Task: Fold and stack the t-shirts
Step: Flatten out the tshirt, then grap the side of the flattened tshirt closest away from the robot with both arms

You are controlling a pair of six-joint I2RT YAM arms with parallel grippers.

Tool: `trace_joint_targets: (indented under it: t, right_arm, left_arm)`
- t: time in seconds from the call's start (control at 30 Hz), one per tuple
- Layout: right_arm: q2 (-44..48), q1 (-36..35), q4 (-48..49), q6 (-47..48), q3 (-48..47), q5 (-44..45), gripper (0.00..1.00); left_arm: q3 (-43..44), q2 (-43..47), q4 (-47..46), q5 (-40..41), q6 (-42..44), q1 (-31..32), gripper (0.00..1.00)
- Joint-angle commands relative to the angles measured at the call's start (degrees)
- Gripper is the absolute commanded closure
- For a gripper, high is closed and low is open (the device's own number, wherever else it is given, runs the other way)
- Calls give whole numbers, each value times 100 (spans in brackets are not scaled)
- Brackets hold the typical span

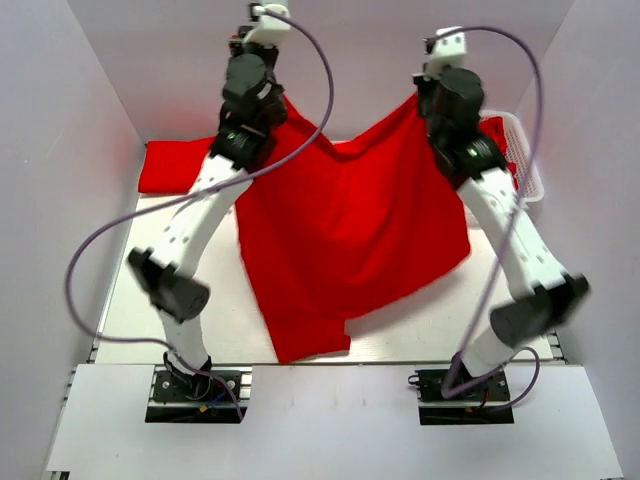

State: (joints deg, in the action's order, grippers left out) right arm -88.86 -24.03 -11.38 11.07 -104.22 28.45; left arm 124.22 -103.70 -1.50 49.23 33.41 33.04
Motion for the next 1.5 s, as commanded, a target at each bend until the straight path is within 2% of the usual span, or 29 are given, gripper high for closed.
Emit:
trace_joint_targets:
  t: [0.0, 0.07, 0.13, 0.2, 0.3, 0.33, 0.4, 0.43, 0.47, 0.5, 0.53, 0.57, 0.6, 0.63, 0.67, 0.7, 0.73, 0.77, 0.8, 0.87, 1.0, 1.03, 1.17, 1.3, 1.47]
  right_arm:
    - [-575, 135, 901, 281, -1560, -5, 100]
    - [-912, 179, 856, 351, -2572, -155, 100]
    - [-1028, 197, 944, 343, -2926, -399, 100]
    - [-810, 206, 1066, 256, -2658, -610, 100]
    - [-335, 215, 1320, 98, -1806, -656, 100]
    - [58, 215, 1348, 10, -1316, -674, 100]
    - [280, 241, 1366, -52, -628, -700, 100]
    - [647, 258, 1349, -96, 88, -761, 100]
    - [755, 267, 1209, -122, 348, -823, 100]
    - [1034, 267, 1199, -210, 959, -910, 100]
    - [1168, 276, 1190, -306, 1296, -989, 100]
    - [1448, 268, 1173, -464, 1630, -1112, 100]
    - [1738, 267, 1199, -526, 2625, -1296, 100]
    - [1854, 267, 1173, -666, 2931, -1402, 100]
    - [1976, 267, 1147, -842, 3178, -1499, 100]
    - [2247, 259, 938, -922, 3955, -1639, 100]
    - [2320, 267, 770, -1027, 4154, -1788, 100]
    - [2442, 267, 699, -1324, 4565, -1886, 100]
    - [2531, 267, 637, -1414, 4943, -2243, 100]
    - [2601, 276, 304, -1730, 5394, -2439, 100]
    - [2541, 267, -268, -2495, 6396, -2485, 100]
    - [2462, 259, -321, -2626, 6728, -2476, 100]
    - [2198, 276, -715, -3013, 6986, -2152, 100]
    - [2030, 276, -1138, -3663, 7074, -1747, 100]
    - [2162, 285, -1287, -3867, 7153, -1465, 100]
  left_arm:
    - [691, -10, -1307, -369, 545, -420, 100]
    - [1293, -132, -1362, -844, 492, -543, 100]
    - [1594, -72, -1354, -1439, 430, -614, 100]
    - [1702, 155, -1134, -1818, 176, -614, 100]
    - [1500, 464, -784, -1873, -44, -614, 100]
    - [1151, 587, -582, -1873, -149, -614, 100]
    - [545, 1113, -124, -1786, -308, -614, 100]
    - [-346, 1350, 69, -1716, -404, -614, 100]
    - [-877, 1622, 149, -1637, -553, -614, 100]
    - [-1448, 2260, 237, -1480, -998, -614, 100]
    - [-2628, 2606, 316, -1478, -1247, -614, 100]
    - [-3206, 2949, 578, -1374, -1623, -545, 100]
    - [-3725, 3274, 815, -1294, -2497, -544, 100]
    - [-4652, 3869, 1105, -1363, -3063, -544, 100]
    - [-5071, 4136, 1447, -1364, -3721, -544, 100]
    - [-5475, 4391, 2077, -1633, -4319, -544, 100]
    - [-6253, 4602, 2205, -1880, -5100, -544, 100]
    - [-6618, 4805, 2206, -2161, -5281, -544, 100]
    - [-7022, 5050, 2737, -2668, -5562, -544, 100]
    - [-7332, 5114, 3460, -3067, -6467, -492, 100]
    - [-8553, 5334, 4244, -3973, -7277, -491, 100]
    - [-8834, 5456, 4245, -4174, -7278, -491, 100]
    - [-9073, 5457, 4307, -4579, -7445, -491, 100]
    - [-9074, 5457, 4675, -4633, -7507, -491, 100]
    - [-8952, 5571, 4991, -4809, -7507, -491, 100]
